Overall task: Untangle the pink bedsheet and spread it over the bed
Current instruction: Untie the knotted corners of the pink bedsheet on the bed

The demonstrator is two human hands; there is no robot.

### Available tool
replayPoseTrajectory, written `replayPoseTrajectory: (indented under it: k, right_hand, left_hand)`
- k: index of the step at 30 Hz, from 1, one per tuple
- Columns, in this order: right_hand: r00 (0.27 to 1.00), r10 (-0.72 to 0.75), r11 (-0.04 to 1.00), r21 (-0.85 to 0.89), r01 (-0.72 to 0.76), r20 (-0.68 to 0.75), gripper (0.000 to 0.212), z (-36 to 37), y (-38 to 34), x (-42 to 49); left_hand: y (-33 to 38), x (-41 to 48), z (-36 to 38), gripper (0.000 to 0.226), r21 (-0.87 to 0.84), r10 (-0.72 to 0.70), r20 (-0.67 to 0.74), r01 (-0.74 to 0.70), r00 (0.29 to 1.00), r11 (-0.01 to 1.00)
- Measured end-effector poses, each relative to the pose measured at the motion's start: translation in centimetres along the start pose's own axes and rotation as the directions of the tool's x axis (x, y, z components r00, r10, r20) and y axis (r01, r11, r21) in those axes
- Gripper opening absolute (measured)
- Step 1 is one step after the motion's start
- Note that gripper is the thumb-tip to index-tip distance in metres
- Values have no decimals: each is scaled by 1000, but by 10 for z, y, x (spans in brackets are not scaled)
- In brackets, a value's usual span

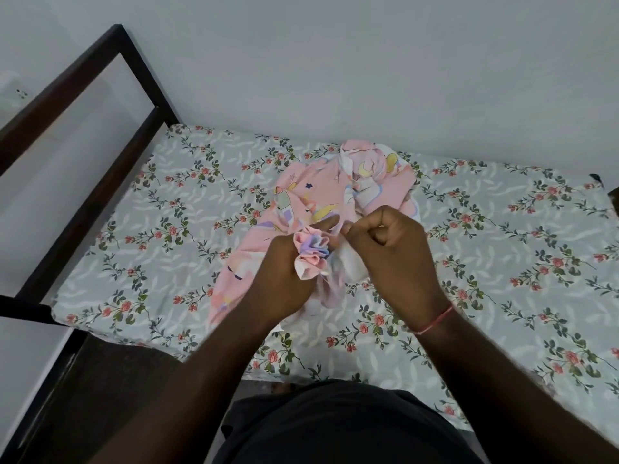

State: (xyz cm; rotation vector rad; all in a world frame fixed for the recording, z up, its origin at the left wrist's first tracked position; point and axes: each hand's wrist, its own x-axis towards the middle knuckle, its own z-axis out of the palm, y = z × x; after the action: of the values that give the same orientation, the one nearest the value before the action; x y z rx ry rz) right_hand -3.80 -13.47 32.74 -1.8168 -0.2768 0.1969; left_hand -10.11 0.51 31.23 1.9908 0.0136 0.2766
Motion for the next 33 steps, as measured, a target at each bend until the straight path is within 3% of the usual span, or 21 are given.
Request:
replayPoseTrajectory:
  k: [3,5,6,9,11,13,15,17,19,20,21,23,25,26,28,29,31,33]
  right_hand:
    - [978,-47,996,87,30,201,16,8,-4,-9]
    - [922,-148,989,67,132,359,25,4,-5,-9]
    - [900,-156,988,81,134,408,26,3,-4,-9]
    - [891,-63,996,88,27,449,19,-1,5,-6]
    - [850,-69,981,-120,153,523,17,-6,20,7]
    - [752,-36,854,-371,365,658,13,-11,42,25]
    - [725,115,684,-583,438,679,18,-18,74,47]
    - [766,289,495,-774,394,574,27,-32,114,69]
    - [849,297,337,-880,336,438,31,-48,149,81]
    - [899,258,325,-908,265,355,30,-55,161,83]
    - [925,261,343,-922,178,276,29,-59,170,83]
    - [898,373,393,-916,74,233,28,-57,178,78]
    - [825,473,480,-876,55,311,28,-47,174,65]
    - [809,454,578,-815,51,373,36,-41,166,56]
    - [823,305,825,-564,22,478,58,-22,138,38]
    - [829,221,899,-437,31,514,61,-11,122,30]
    - [837,51,958,-263,113,545,41,9,96,19]
    - [877,-44,972,-182,148,479,14,21,80,14]
  left_hand:
    - [2,1,4,43,-177,-92,170,122,981,977]
    - [-4,3,-3,54,-228,8,197,38,980,973]
    - [-5,4,-7,45,-218,-7,213,55,977,974]
    - [-13,3,-11,18,148,62,82,-73,995,986]
    - [-21,4,-13,29,237,93,-31,-83,995,968]
    - [-25,6,-19,31,232,75,-154,-38,985,972]
    - [-30,6,-31,25,204,52,-245,-1,968,979]
    - [-34,5,-40,25,222,55,-317,17,947,975]
    - [-36,3,-42,23,263,61,-347,35,936,964]
    - [-37,2,-41,19,262,54,-341,40,938,964]
    - [-37,2,-38,17,255,43,-334,46,942,966]
    - [-39,-1,-30,22,230,24,-318,52,948,972]
    - [-43,-4,-20,28,199,11,-285,48,959,979]
    - [-45,-5,-17,26,179,0,-246,46,969,983]
    - [-45,-6,-11,24,129,-27,-145,46,989,991]
    - [-43,-6,-9,23,116,-34,-94,45,995,992]
    - [-40,-7,-6,23,110,-34,-31,37,999,993]
    - [-38,-7,-7,25,76,-48,-42,51,998,996]
